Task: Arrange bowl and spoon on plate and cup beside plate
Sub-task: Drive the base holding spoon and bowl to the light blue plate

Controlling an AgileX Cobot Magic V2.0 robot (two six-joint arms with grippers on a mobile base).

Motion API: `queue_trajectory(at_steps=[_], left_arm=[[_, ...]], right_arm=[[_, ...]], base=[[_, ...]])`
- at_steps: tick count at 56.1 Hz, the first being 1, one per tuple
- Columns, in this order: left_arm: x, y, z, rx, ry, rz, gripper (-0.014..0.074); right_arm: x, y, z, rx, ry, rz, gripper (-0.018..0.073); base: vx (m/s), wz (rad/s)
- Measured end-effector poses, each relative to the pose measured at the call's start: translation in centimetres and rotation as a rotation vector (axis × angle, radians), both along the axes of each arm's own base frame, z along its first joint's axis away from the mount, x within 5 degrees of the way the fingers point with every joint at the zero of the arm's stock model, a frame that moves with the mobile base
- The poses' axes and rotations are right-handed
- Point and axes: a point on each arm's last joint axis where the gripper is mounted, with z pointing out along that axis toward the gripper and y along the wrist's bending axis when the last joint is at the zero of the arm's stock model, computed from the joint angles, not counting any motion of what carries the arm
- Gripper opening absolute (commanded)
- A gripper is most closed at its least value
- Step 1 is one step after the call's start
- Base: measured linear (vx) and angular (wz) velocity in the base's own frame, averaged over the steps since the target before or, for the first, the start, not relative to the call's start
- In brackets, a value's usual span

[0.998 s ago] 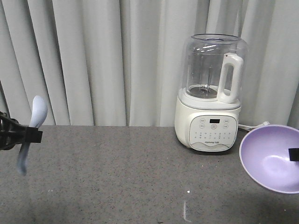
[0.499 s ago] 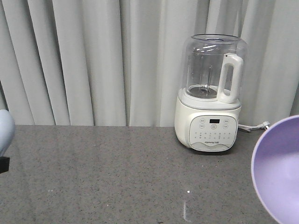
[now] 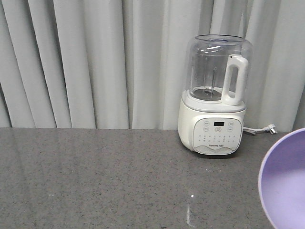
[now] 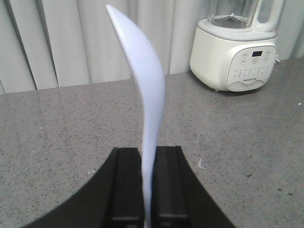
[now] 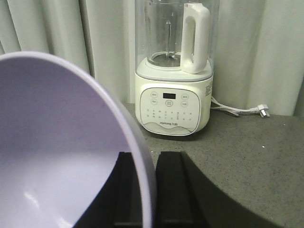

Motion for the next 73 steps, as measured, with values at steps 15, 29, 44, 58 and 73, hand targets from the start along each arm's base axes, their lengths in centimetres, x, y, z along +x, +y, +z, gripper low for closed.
queue_trajectory(at_steps=[15,29,44,58,73], left_arm=[[0.0,-0.01,-0.05,0.001,0.003,-0.001,0.0],[0.0,-0.01,-0.05,0.001,0.003,-0.001,0.0],[0.04,-0.02,-0.08,0.001,0.005,-0.001,0.0],[0.04,-0.02,-0.08,0.001,0.005,-0.001,0.0],[0.07,-0.02,-0.1,0.001,0.007,-0.002,0.0]], right_arm=[[0.01,-0.03,0.03,-0.001,-0.004,-0.003,-0.0008],[0.01,-0.03,0.04,-0.001,-0.004,-0.003,-0.0008],[0.01,-0.01,0.05,0.002,-0.005,-0.002,-0.0008],[0.01,-0.01,0.05,0.002,-0.005,-0.002,-0.0008],[0.01,-0.02,0.05,0.002,-0.006,-0.002,-0.0008]], base=[[0.0,0.0],[-0.01,-0.03],[-0.07,-0.26],[-0.1,-0.52],[-0.1,-0.71]])
